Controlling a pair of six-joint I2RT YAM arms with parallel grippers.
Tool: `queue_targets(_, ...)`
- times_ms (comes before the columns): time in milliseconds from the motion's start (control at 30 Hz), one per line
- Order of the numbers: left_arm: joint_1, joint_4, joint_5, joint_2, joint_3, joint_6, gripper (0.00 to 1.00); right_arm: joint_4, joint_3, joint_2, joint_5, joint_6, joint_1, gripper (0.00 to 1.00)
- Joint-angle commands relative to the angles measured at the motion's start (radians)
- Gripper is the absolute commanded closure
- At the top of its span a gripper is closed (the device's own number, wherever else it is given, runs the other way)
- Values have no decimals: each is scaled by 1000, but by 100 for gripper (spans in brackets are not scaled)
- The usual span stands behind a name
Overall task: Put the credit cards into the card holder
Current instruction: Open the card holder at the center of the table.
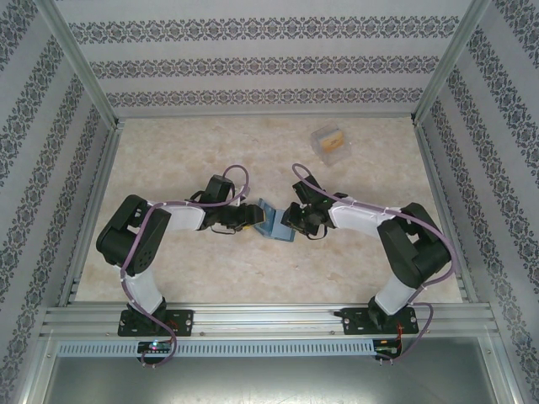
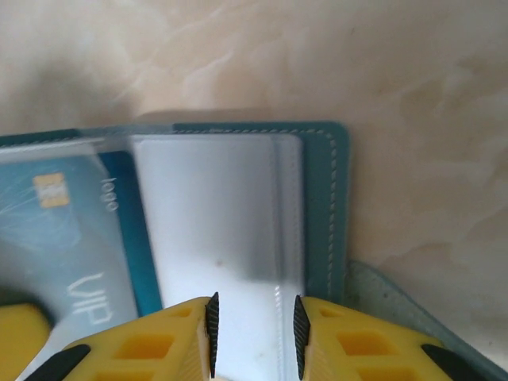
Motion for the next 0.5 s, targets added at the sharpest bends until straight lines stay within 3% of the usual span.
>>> queue_targets(0, -4, 69, 43, -12, -5, -7, 50, 4, 4, 34, 7, -28, -5, 68)
queue_targets(367, 31, 114, 78, -45, -17, -10, 47, -25, 35, 94, 28, -82, -5, 69)
queue_targets(467, 46, 118, 87, -51, -22, -19, 54, -28, 37, 107, 31, -87, -6, 70)
